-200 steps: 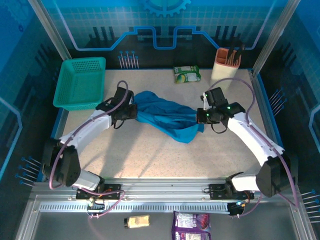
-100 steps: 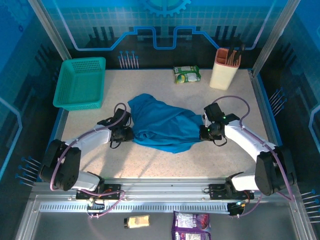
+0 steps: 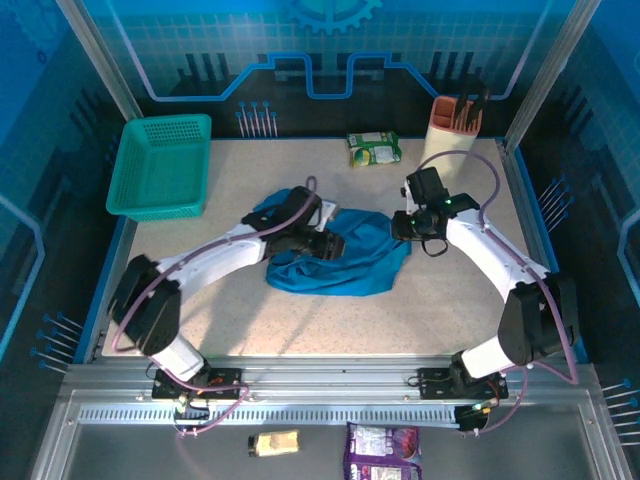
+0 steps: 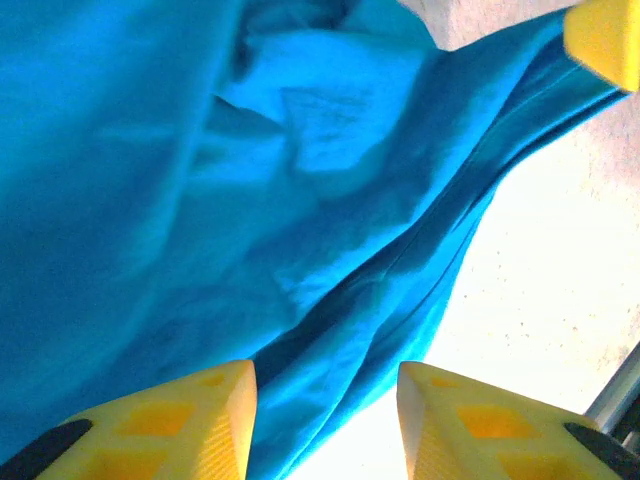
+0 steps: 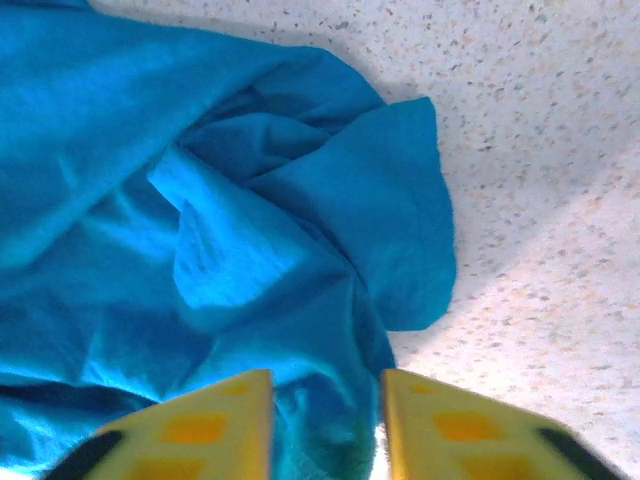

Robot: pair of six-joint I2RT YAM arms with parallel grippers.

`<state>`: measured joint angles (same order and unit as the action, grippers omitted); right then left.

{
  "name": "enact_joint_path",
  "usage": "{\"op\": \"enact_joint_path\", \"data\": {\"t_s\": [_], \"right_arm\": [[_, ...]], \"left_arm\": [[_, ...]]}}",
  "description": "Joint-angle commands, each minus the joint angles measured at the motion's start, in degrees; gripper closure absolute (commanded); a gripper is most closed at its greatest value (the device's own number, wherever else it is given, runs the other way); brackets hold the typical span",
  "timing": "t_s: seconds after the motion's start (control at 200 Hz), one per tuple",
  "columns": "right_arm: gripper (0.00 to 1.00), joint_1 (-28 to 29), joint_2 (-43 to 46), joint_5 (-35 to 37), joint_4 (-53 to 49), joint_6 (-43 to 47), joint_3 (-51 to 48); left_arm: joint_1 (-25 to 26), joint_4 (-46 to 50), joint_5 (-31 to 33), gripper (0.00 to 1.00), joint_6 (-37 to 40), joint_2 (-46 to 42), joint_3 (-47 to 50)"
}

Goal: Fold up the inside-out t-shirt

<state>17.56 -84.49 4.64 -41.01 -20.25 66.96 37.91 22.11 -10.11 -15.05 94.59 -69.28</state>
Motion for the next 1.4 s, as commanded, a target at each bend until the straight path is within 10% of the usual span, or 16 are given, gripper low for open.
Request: {"op": "enact_joint_path", "data": {"t_s": [0.0, 0.415, 0.775, 0.941, 1.241, 1.391], "right_arm": [[0.58, 0.88, 4.46, 3.73, -5.92, -1.21, -0.83], [0.55, 13.50, 14.33, -7.69, 0.35, -16.92, -16.24], [0.49, 18.82, 2.63, -9.45, 15.60, -31.90, -20.63], [0.50, 19.26, -3.25, -11.79, 22.96, -34.86, -22.56], [0.99, 15.31, -1.60, -7.93, 18.04, -30.07, -24.15], [1.00, 5.33, 4.83, -7.09, 12.60, -22.64, -26.79]], "left_arm": [[1.60, 4.82, -1.70, 0.56, 5.24, 6.23, -4.24], [3.63, 8.22, -7.58, 0.49, 14.46, 15.56, -7.13], [5.18, 10.70, 5.69, 0.46, 17.83, 18.46, -7.95], [5.08, 9.51, 4.55, 0.65, 16.41, 17.57, -6.93], [-1.32, 1.78, -6.18, 0.96, 7.50, 10.95, -2.78], [-7.54, -3.18, -17.50, 1.00, 0.22, 8.01, 0.09]]}}
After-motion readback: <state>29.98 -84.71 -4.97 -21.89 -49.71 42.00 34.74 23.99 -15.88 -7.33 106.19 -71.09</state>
